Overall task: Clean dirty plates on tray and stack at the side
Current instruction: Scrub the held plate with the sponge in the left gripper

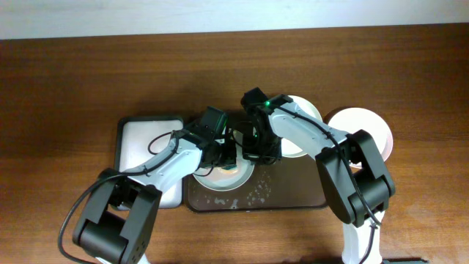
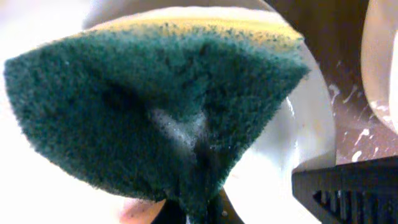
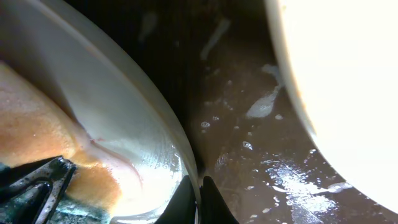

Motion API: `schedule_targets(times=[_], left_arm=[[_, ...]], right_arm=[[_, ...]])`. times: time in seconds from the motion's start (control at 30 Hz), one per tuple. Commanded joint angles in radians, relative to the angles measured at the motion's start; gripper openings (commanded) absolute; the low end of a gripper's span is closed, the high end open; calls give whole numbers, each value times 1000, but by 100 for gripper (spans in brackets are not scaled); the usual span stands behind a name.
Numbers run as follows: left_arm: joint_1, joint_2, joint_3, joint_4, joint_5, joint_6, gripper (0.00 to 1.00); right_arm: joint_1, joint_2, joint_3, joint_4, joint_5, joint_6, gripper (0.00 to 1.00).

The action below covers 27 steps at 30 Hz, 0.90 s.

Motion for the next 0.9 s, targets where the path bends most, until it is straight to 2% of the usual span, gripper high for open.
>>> schedule_targets(times=[0.0,0.03,0.23,0.5,0.53,0.57,0.6,0.67,0.77,0.87], left_arm=[[-15,25,-5,21,13,-24,0],[-15,25,-5,-3,-11,-58,0],[36,25,-5,-258,-82,-427,0],[145,20,-5,-432,-142,-445,0],[158,16,-5,-401,-151,-401,0],[166,13,-5,-333,-136,-253,0],[166,13,-4,-210,-85,-47,0],[166,13,-4,-118,-53,122,0],[166,14,-4,-90,-12,212,0],[164,14,-4,-88,186,277,0]], right_arm=[[15,-15,-1,-3,12,-2,4],[14,-15,-1,-4,12,-2,4],[14,-15,-1,-4,12,-2,4],[14,-15,-1,-4,13,-2,4],[14,-15,-1,-4,13,-2,4],[14,-15,-1,-4,13,-2,4],[14,-15,-1,-4,16,-2,4],[15,-15,-1,-3,16,-65,4],[14,-15,-1,36,16,-262,4],[20,-15,-1,55,15,-270,4]])
